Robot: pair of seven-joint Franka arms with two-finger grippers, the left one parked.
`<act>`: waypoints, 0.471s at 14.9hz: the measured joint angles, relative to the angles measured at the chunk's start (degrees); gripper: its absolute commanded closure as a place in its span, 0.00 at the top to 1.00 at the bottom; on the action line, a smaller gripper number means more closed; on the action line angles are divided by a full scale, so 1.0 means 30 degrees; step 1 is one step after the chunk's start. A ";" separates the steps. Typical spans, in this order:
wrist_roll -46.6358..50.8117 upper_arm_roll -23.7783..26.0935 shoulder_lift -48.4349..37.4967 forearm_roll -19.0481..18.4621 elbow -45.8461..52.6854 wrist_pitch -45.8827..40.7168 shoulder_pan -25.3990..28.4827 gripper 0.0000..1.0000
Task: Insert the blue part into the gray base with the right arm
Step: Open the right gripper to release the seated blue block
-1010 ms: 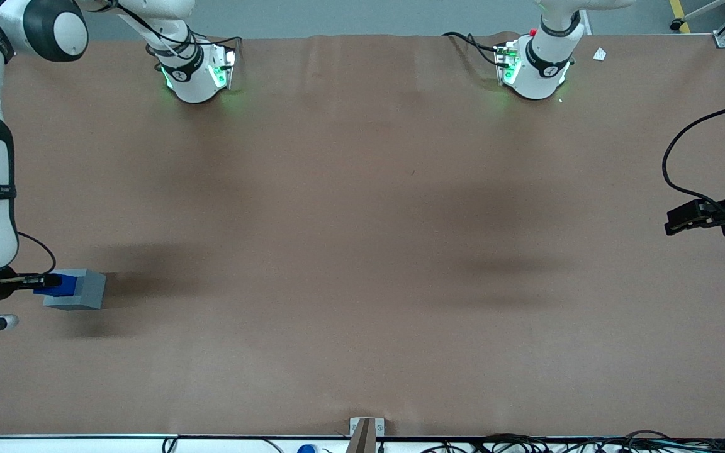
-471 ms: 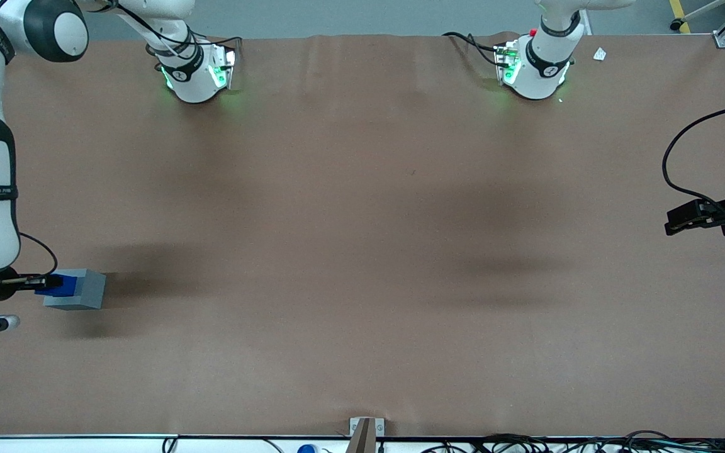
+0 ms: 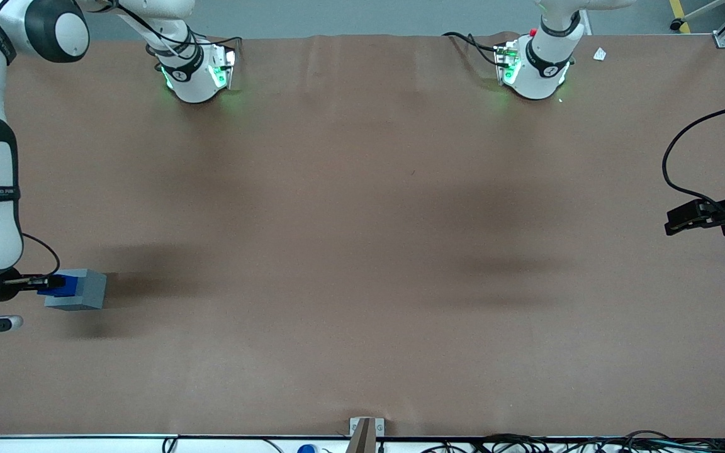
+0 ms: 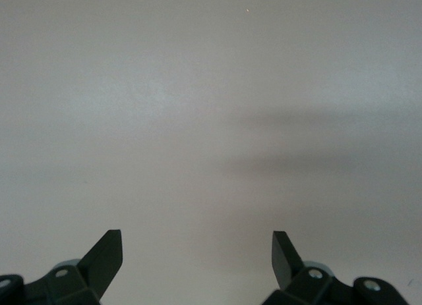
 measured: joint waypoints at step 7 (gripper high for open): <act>0.0004 0.0109 -0.0319 0.0017 0.0239 -0.0414 0.0075 1.00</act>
